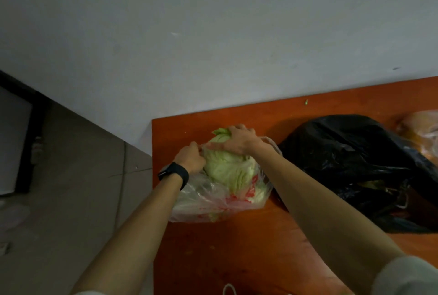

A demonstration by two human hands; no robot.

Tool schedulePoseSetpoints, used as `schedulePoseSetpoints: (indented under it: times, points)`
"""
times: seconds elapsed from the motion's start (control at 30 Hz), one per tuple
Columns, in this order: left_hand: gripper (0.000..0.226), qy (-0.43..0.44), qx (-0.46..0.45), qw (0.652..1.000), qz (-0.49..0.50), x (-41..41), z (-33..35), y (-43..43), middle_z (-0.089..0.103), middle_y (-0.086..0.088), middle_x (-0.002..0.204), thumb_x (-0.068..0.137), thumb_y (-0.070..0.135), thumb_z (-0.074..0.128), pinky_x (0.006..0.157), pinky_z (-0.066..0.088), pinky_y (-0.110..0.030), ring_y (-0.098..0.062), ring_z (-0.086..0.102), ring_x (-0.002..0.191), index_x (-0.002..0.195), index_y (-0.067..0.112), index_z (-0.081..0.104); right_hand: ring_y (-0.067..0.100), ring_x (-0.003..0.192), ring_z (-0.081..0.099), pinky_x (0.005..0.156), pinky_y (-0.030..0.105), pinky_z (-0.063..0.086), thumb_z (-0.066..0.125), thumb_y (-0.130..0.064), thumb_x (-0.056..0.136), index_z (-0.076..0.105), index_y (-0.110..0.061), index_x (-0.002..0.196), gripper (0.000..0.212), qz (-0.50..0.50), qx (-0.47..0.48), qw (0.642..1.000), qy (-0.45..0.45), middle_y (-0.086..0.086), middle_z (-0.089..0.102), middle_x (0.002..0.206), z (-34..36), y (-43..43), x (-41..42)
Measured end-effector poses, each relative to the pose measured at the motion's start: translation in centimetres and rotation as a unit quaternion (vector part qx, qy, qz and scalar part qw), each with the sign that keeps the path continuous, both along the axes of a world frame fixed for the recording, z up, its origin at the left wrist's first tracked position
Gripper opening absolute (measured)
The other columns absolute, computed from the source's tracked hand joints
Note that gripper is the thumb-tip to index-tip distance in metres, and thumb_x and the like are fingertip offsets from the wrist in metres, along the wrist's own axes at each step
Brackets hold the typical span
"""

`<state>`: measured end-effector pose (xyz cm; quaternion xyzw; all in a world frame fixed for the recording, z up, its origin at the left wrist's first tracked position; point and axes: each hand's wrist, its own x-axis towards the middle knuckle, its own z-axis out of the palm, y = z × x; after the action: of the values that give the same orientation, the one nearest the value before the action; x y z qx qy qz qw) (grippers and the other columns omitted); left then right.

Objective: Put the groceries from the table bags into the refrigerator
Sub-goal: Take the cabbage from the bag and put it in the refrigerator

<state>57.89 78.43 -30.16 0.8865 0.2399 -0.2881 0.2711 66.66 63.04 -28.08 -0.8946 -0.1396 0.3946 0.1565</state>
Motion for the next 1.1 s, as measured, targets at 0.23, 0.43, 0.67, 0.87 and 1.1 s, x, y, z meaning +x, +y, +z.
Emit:
schedulePoseSetpoints:
  times: [0.23, 0.43, 0.67, 0.87, 1.1]
  points:
    - [0.035, -0.011, -0.089, 0.995, 0.036, -0.6, -0.4, 0.5, 0.057, -0.007, 0.136, 0.103, 0.020, 0.041, 0.083, 0.048, -0.033, -0.022, 0.056, 0.105, 0.134, 0.015, 0.055, 0.038, 0.138, 0.032, 0.113, 0.054, 0.031, 0.063, -0.088, 0.060, 0.028, -0.023, 0.152, 0.118, 0.024, 0.025, 0.998, -0.043, 0.011, 0.037, 0.148, -0.6, -5.1, -3.5]
    - [0.046, 0.011, -0.070, 0.997, -0.009, -0.2, -0.6, -2.6, 0.060, -0.009, 0.125, 0.108, 0.035, 0.030, 0.065, 0.044, -0.028, -0.013, 0.054, 0.078, 0.145, 0.013, 0.046, 0.015, 0.134, 0.036, 0.112, 0.038, 0.033, 0.078, -0.074, 0.059, 0.039, -0.032, 0.145, 0.103, -0.129, 0.181, 0.974, -0.052, -0.010, 0.041, 0.142, -1.3, -11.0, -10.7]
    - [0.035, -0.162, 0.122, 0.946, -0.253, -1.5, -0.8, -5.4, 0.059, -0.002, 0.072, 0.104, 0.035, 0.042, 0.053, 0.038, -0.029, -0.017, 0.044, 0.058, 0.093, 0.015, 0.068, 0.006, 0.124, 0.049, 0.101, 0.046, 0.049, 0.084, -0.060, 0.058, 0.039, -0.051, 0.137, 0.091, -0.317, 0.293, 0.902, -0.030, -0.018, 0.048, 0.137, -3.6, -15.8, -17.0]
    - [0.049, -0.073, 0.012, 0.973, -0.220, -2.9, -0.1, -9.4, 0.053, -0.004, 0.066, 0.108, 0.036, 0.024, 0.044, 0.029, -0.025, -0.014, 0.043, 0.051, 0.102, 0.009, 0.064, 0.010, 0.132, 0.043, 0.107, 0.046, 0.044, 0.081, -0.058, 0.061, 0.032, -0.053, 0.144, 0.096, -0.370, 0.307, 0.877, 0.013, -0.016, 0.042, 0.146, -3.5, -16.6, -19.1]
    - [0.077, 0.132, -0.261, 0.956, 0.028, -4.5, 0.1, -11.3, 0.029, -0.010, 0.160, 0.098, 0.065, 0.006, 0.117, 0.030, -0.046, -0.029, 0.031, 0.145, 0.157, 0.018, 0.019, 0.018, 0.139, 0.034, 0.111, 0.051, 0.039, 0.075, -0.070, 0.059, 0.032, -0.049, 0.145, 0.098, -0.452, 0.304, 0.837, 0.053, -0.011, 0.029, 0.154, -3.1, -15.5, -19.0]
